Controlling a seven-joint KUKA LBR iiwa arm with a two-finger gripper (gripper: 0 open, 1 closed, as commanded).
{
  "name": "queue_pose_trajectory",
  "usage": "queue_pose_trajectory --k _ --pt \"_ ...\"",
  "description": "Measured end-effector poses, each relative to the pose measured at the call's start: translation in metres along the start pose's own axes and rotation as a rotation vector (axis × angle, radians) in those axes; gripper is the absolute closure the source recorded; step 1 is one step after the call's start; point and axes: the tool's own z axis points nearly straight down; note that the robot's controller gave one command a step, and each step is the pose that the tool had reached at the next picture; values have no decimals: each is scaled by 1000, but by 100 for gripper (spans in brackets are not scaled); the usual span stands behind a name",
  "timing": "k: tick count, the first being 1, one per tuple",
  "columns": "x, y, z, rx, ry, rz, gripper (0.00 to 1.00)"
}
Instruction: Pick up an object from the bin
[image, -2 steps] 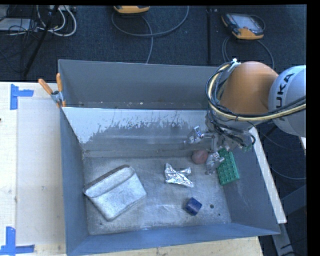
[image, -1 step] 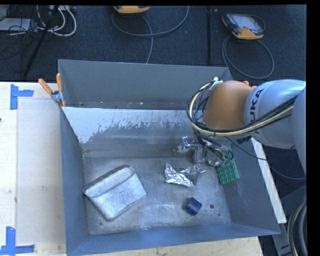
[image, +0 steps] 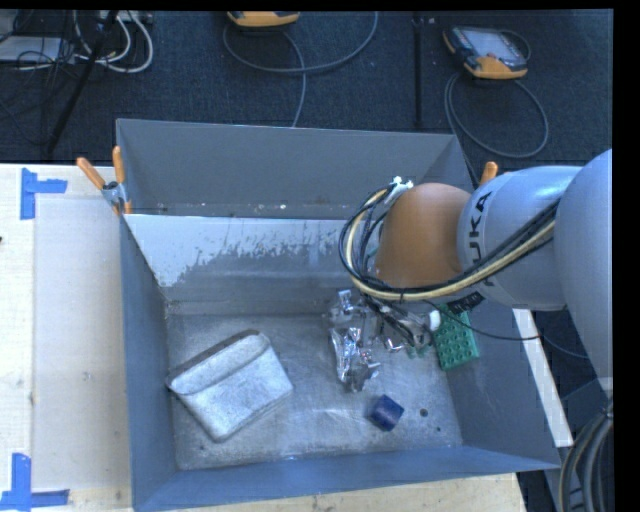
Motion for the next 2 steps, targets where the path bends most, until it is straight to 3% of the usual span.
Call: queue_pose_trajectory --k 1,2 --pt "-1 -1 -1 0 1 -2 100" --pt "-6 9 -1 5 1 -76 100"
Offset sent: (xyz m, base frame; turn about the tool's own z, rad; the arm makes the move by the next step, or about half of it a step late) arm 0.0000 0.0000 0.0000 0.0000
